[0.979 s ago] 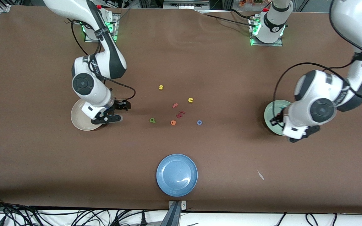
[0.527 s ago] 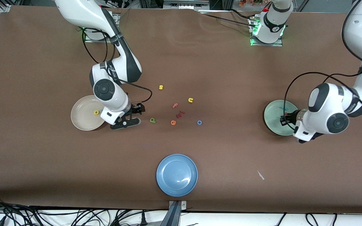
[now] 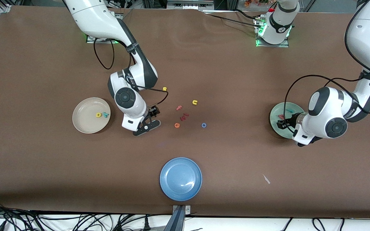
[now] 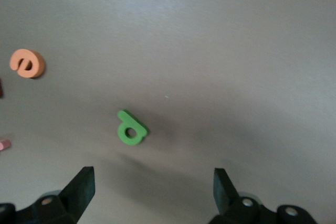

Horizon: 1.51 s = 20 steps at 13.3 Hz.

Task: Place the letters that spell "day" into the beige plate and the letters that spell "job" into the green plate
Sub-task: 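Grasp the green d with the right gripper while the left grasps blue o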

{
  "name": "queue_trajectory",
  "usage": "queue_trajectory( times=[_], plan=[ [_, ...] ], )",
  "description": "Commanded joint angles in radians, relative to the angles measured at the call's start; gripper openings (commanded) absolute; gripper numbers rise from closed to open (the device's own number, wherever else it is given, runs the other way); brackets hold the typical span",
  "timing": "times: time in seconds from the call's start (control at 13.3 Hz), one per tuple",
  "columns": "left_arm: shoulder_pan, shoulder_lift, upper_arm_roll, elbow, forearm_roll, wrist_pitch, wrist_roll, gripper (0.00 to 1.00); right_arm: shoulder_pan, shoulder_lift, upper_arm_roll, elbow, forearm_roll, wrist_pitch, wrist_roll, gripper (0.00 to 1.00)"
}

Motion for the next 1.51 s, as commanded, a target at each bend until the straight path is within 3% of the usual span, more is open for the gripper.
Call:
queue_trajectory(
  times=[0.0, 0.15, 0.45, 0.6, 0.75, 0.9, 0.98, 1.13, 1.43],
  plan=[
    [-0.053, -0.045, -0.089, 0.028, -0.018, -0.036, -0.302, 1.0, -0.009, 0.045, 0.014, 0.049, 0.011, 0.028, -0.063, 1.0],
    [-0.151, -0.036, -0.097, 0.063, -0.031, 0.01, -0.5, 1.0, -0.003, 0.064, 0.014, 0.049, 0.009, 0.051, -0.08, 1.0],
    [-0.345, 0.074, -0.077, 0.172, -0.046, 0.211, -0.812, 1.0, -0.003, 0.081, 0.031, 0.049, 0.003, 0.092, -0.089, 0.98],
    [-0.453, 0.128, -0.008, 0.221, -0.048, 0.308, -0.892, 1.0, -0.001, 0.093, 0.036, 0.049, 0.001, 0.112, -0.089, 0.94],
    [-0.585, 0.166, 0.1, 0.246, -0.048, 0.348, -0.955, 1.0, 0.009, 0.096, 0.036, 0.047, 0.0, 0.116, -0.089, 0.8],
    [-0.687, 0.2, 0.202, 0.257, -0.055, 0.38, -0.975, 0.86, 0.009, 0.096, 0.036, 0.044, 0.0, 0.114, -0.089, 0.67],
    [-0.704, 0.211, 0.211, 0.264, -0.055, 0.391, -0.981, 0.86, 0.009, 0.096, 0.036, 0.044, -0.002, 0.114, -0.091, 0.64],
    [-0.712, 0.225, 0.21, 0.274, -0.057, 0.4, -0.987, 0.76, 0.009, 0.098, 0.036, 0.044, -0.002, 0.116, -0.091, 0.58],
    [-0.744, 0.263, 0.21, 0.275, -0.058, 0.405, -0.989, 0.71, 0.009, 0.104, 0.036, 0.047, -0.002, 0.116, -0.089, 0.41]
  ],
)
